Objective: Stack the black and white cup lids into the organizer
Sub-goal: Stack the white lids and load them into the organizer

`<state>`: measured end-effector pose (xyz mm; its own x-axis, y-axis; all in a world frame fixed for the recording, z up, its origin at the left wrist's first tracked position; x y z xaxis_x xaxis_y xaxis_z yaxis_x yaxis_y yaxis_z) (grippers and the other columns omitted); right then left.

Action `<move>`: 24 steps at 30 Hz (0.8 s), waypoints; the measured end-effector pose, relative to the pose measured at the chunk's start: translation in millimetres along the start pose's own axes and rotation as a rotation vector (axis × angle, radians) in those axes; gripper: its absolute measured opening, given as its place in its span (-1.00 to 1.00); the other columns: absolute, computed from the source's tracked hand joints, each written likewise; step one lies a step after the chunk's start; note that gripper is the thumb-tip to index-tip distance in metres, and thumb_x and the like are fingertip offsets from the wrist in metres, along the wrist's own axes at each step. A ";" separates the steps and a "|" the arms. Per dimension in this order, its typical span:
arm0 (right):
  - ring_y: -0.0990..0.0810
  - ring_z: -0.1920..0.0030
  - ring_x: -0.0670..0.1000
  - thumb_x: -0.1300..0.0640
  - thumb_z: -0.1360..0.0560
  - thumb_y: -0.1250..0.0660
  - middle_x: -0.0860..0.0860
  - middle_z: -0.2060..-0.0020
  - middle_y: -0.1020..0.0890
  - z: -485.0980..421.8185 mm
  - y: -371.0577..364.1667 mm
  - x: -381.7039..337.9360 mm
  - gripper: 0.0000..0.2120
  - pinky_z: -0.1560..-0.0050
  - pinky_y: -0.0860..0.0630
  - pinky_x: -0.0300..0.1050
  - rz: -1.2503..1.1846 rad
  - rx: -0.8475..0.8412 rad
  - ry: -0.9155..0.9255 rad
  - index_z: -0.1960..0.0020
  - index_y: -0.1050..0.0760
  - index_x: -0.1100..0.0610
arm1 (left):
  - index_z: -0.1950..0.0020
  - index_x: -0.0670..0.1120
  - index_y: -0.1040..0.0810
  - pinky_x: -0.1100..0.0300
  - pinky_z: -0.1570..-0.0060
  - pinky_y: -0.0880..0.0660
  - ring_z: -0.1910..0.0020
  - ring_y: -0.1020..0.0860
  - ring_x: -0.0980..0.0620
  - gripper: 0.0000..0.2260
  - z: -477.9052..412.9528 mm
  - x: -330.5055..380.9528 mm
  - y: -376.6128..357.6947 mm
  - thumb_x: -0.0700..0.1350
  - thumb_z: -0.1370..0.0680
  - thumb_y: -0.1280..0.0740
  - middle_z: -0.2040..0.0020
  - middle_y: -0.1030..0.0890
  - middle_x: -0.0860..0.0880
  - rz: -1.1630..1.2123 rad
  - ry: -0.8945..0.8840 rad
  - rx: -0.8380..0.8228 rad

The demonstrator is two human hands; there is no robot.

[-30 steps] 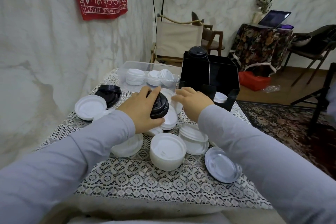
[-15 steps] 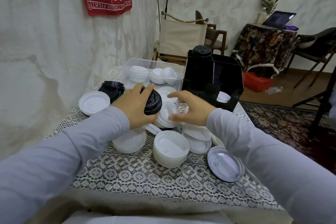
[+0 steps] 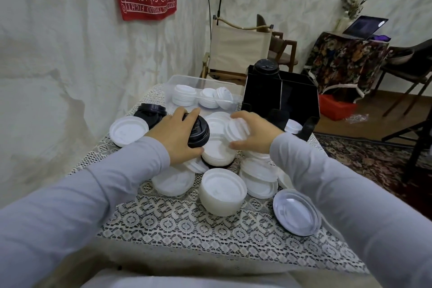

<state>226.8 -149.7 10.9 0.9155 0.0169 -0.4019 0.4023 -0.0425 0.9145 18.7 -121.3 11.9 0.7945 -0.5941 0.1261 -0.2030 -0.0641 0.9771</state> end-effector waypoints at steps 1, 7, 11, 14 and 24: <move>-0.40 -0.31 0.07 -0.10 -0.35 -0.47 0.02 -0.37 -0.33 -0.3 2.6 5.8 -0.24 -0.29 -0.36 -0.05 0.056 -0.004 -0.042 -0.44 -0.20 -0.07 | -0.54 -0.02 0.06 0.06 -0.29 -0.30 -0.29 -0.35 -0.17 -0.16 0.3 -0.2 -0.1 0.19 -0.45 -0.34 -0.40 -0.21 -0.10 -0.002 0.002 0.002; -0.38 -0.33 0.12 -0.16 -0.38 -0.43 0.06 -0.38 -0.33 -1.2 -2.4 20.0 -0.22 -0.30 -0.36 0.03 0.177 -0.090 -0.155 -0.48 -0.14 -0.05 | -0.54 -0.02 0.05 0.06 -0.28 -0.29 -0.28 -0.36 -0.18 -0.17 2.8 -1.9 -1.5 0.20 -0.45 -0.34 -0.40 -0.22 -0.10 -0.002 0.006 0.009; -0.24 -0.43 0.08 0.05 -0.42 -0.42 0.04 -0.46 -0.23 -4.3 -1.8 0.1 -0.27 -0.42 -0.22 0.00 0.028 -0.088 0.013 -0.49 -0.15 -0.04 | -0.55 -0.02 0.05 0.06 -0.29 -0.28 -0.30 -0.34 -0.18 -0.17 4.0 -2.1 -1.1 0.19 -0.45 -0.34 -0.40 -0.22 -0.10 0.003 0.012 0.005; -0.24 -0.43 0.08 -0.05 -0.39 -0.44 0.00 -0.47 -0.24 -4.9 -16.8 -24.0 -0.22 -0.41 -0.21 0.09 0.103 -0.160 0.120 -0.50 -0.12 -0.07 | -0.54 -0.02 0.04 0.05 -0.28 -0.29 -0.29 -0.35 -0.19 -0.17 4.3 -1.6 0.4 0.19 -0.44 -0.35 -0.39 -0.23 -0.10 0.002 0.012 0.006; -0.35 -0.31 0.14 -0.06 -0.29 -0.52 0.08 -0.33 -0.33 -15.9 -44.5 -28.6 -0.12 -0.27 -0.38 0.04 0.189 -0.199 0.023 -0.47 -0.11 -0.11 | -0.54 -0.01 0.05 0.03 -0.29 -0.32 -0.30 -0.35 -0.16 -0.16 8.7 -6.6 2.7 0.22 -0.44 -0.33 -0.42 -0.20 -0.09 -0.013 0.013 -0.004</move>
<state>182.8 -132.4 -17.7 0.9733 0.0501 -0.2242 0.2146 0.1499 0.9651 8.0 -124.5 12.3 0.8043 -0.5828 0.1158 -0.1905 -0.0683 0.9793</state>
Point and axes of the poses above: each hand's wrist, its own z-axis away from the middle knuckle, its own y-axis out of the back of the hand, x = y × z, the point moved 2 cm from there along -z, towards the middle knuckle
